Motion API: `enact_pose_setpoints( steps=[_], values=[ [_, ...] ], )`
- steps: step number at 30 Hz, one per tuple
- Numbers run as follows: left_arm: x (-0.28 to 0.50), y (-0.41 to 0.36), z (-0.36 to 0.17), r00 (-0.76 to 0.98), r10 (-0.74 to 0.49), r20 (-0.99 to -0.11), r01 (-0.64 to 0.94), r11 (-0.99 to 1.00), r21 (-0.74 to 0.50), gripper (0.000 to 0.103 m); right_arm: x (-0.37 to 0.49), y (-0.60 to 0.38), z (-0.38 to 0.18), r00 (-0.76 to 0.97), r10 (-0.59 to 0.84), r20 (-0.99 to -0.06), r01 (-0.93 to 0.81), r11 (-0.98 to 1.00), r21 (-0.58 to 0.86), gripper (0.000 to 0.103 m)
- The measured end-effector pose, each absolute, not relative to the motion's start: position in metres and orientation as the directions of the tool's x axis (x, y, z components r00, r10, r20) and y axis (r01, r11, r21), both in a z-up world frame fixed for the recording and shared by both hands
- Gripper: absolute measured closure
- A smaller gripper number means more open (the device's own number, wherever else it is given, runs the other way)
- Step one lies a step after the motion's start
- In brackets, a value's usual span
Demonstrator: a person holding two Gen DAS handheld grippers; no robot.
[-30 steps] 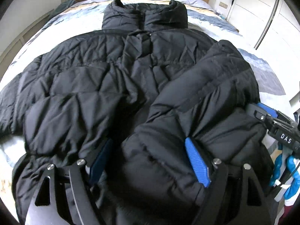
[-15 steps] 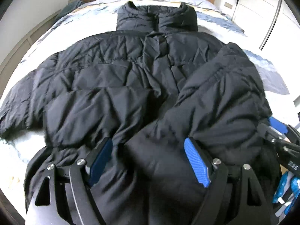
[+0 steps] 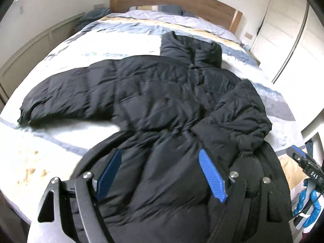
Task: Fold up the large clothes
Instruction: 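Open the right gripper and smooth the folded sleeve onto the coat, then grasp the other sleeve cuff with the left gripper and lift it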
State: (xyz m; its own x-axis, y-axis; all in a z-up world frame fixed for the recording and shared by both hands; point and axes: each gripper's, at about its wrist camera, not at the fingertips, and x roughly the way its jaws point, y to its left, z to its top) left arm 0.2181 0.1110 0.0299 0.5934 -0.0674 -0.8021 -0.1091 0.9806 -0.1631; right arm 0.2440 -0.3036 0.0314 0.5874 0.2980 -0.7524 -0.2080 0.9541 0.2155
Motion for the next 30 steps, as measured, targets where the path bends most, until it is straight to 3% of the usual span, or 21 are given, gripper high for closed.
enact_pose_setpoints(
  steps=[15, 30],
  values=[
    [0.139, 0.331, -0.017, 0.655, -0.133, -0.744, -0.364, 0.807, -0.465, 0.024, 0.177, -0.288, 0.084, 0.652, 0.212, -0.728, -0.122, 0.977, 0.175, 0.029],
    [0.202, 0.46, -0.074, 0.726, -0.17, -0.666, -0.494, 0.545, -0.677, 0.025, 0.17, -0.317, 0.11, 0.667, 0.018, -0.745, 0.09, 0.99, 0.104, 0.029]
  ],
)
